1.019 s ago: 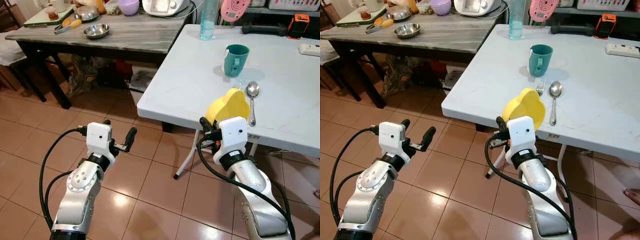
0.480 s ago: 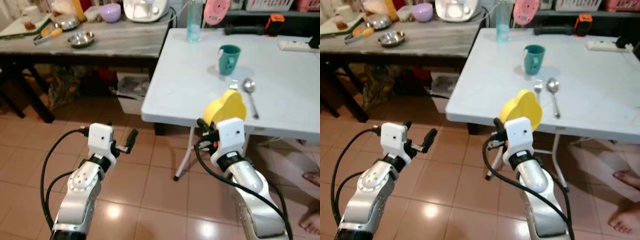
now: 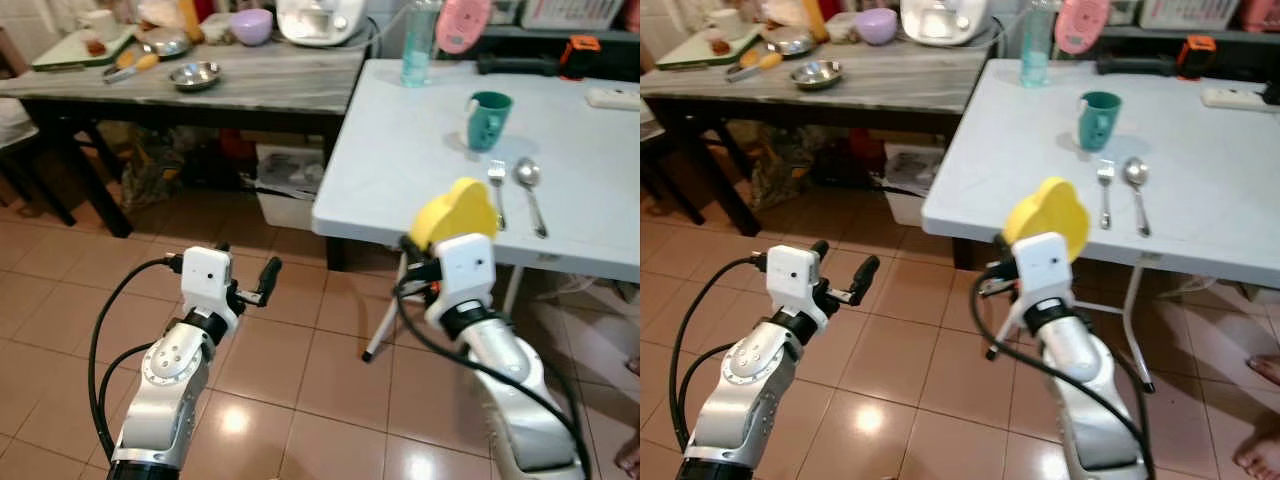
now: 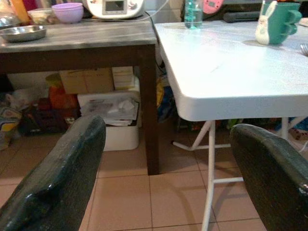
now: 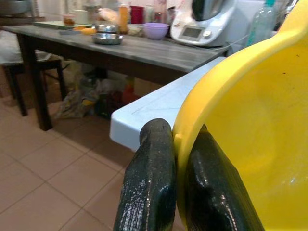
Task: Setting the table
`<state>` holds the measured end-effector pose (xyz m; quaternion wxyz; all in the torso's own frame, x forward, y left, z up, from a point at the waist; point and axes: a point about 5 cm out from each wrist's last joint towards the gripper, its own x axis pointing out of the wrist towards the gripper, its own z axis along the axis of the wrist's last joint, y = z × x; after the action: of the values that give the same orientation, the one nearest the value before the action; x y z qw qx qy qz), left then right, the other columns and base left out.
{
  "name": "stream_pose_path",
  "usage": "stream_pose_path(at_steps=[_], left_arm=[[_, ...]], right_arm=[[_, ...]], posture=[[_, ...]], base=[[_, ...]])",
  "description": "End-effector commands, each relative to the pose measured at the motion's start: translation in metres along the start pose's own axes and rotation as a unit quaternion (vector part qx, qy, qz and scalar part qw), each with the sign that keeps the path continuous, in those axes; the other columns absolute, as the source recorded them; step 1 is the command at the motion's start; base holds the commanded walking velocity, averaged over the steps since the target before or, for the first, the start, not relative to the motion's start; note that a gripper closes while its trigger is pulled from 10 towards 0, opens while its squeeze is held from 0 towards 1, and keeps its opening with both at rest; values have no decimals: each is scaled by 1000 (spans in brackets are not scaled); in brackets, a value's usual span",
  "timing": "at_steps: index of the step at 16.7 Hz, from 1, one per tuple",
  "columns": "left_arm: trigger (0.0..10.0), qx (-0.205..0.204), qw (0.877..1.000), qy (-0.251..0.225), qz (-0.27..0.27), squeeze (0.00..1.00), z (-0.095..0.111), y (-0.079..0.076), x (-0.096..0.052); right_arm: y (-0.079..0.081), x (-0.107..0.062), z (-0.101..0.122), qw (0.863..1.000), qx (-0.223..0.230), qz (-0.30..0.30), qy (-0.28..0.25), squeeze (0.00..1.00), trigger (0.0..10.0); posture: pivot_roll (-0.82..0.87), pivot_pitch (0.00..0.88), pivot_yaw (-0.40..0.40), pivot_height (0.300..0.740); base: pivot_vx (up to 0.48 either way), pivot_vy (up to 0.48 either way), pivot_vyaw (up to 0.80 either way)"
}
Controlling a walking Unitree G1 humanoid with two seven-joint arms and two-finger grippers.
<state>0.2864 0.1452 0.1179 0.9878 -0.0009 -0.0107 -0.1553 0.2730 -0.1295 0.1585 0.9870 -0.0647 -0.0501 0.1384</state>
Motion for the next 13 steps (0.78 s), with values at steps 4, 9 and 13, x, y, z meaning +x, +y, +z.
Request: stream_pose_path(at_steps=[4,9,13], left_arm=[[10000,8,1000,3,7,0,-1,4,-1],[10000,10,1000,-14,-8,0,3,1,0],[10000,6,1000,-19,-22,0,5,-2,-1]], right_arm=[[4,1,4,1000,3,7,-13,0,10000],[4,2,5,1000,0,5,-14,0,10000],[4,3,5,1000,-1,5,-16,0,10000]], posture=[[-65,74,86,740],[-70,75,89,740],[-67,72,91,740]], base=[[0,280,0],[0,0,0],[369,0,0]])
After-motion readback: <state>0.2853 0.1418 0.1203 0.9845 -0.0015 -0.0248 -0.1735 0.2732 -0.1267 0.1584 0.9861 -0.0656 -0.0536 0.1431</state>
